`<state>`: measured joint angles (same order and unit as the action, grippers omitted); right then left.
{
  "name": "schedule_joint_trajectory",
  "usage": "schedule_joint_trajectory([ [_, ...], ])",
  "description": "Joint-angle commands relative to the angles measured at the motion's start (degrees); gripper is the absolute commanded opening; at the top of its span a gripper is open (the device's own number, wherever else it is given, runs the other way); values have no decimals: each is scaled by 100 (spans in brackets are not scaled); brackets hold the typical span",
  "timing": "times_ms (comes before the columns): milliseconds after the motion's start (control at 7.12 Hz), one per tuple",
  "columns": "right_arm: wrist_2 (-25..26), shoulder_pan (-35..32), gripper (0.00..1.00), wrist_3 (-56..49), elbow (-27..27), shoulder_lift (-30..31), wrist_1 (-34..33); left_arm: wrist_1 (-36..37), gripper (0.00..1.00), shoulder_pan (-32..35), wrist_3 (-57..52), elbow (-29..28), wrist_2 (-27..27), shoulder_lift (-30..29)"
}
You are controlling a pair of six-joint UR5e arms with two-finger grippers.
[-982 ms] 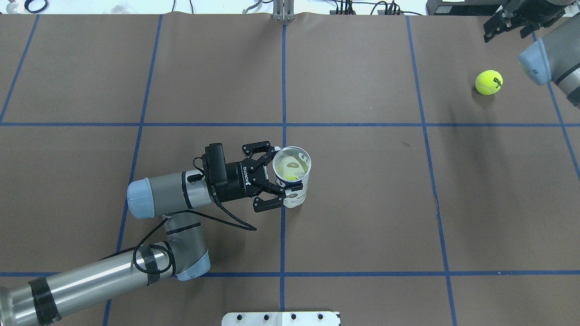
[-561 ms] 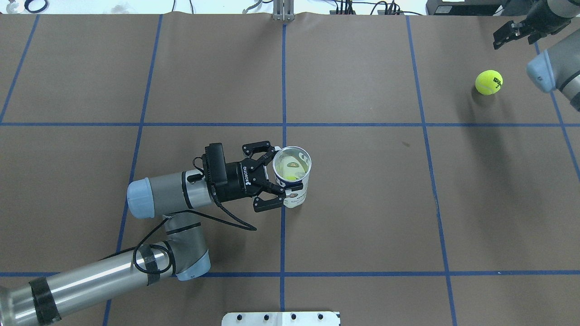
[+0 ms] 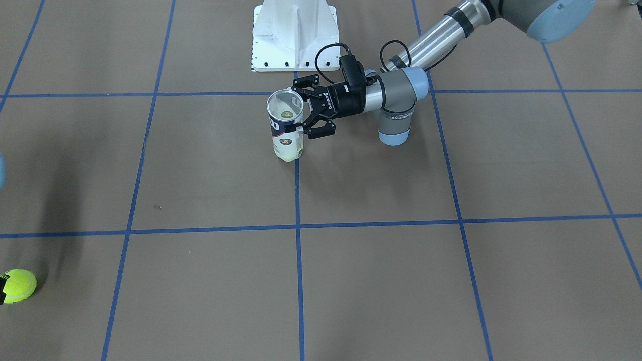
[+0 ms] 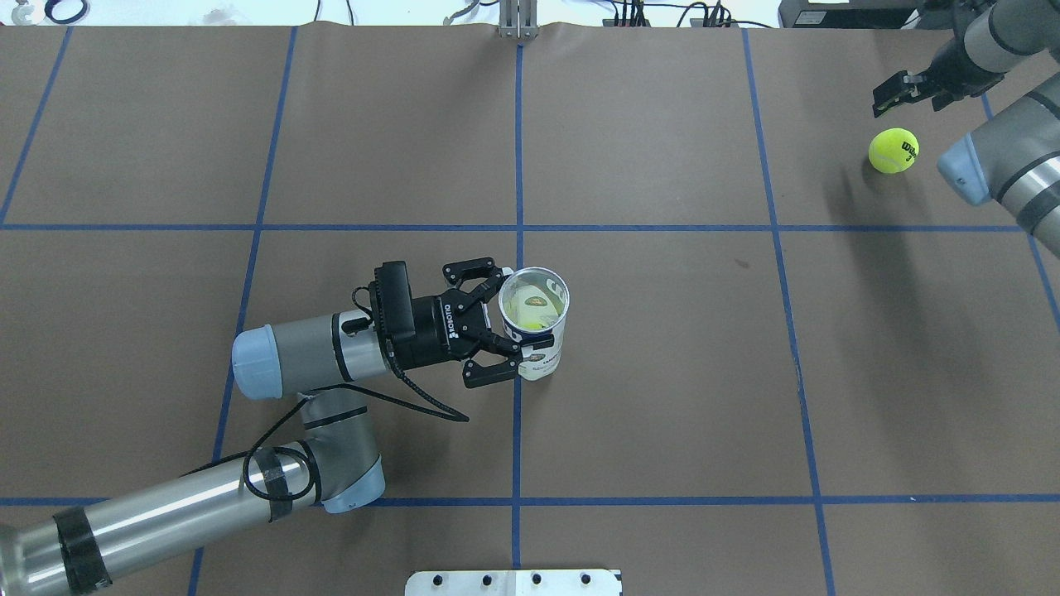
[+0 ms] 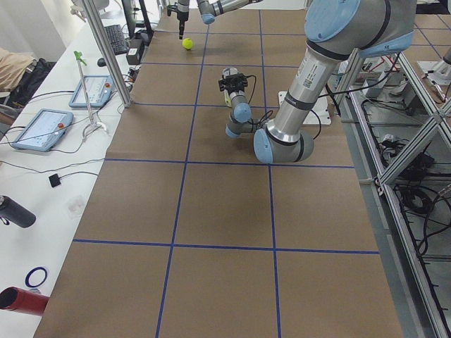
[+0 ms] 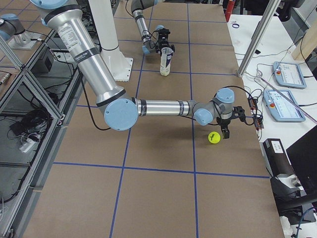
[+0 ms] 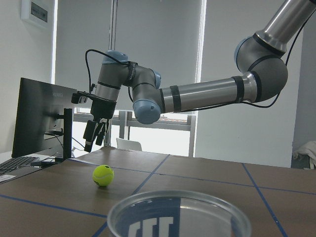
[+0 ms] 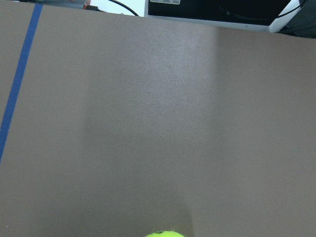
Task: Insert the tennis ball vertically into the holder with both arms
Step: 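Lower the right gripper and grasp the second yellow ball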
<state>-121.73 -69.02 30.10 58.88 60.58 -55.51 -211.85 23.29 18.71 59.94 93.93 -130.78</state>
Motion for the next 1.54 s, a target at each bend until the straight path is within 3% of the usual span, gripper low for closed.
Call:
schedule_joint_trajectory([
  [0,62,143,99,31,-87,129,207,3,83,-9,1,0,3,0],
  [281,211,257,99,31,-96,226,269,3,83,-9,1,0,3,0],
  [421,229,301,93,31,-96,270,330,3,83,-9,1,0,3,0],
  [561,324,327,37,31,-96,288,322,-6,83,-9,1,0,3,0],
  [702,430,345,0,31,-78,323,322,-6,83,-9,1,9,-6,0],
  [1123,370,337,0,628,658,393,234,-15,83,-9,1,18,3,0],
  [1404,211,345,0,919,1744,393,-928,-15,83,-9,1,18,3,0],
])
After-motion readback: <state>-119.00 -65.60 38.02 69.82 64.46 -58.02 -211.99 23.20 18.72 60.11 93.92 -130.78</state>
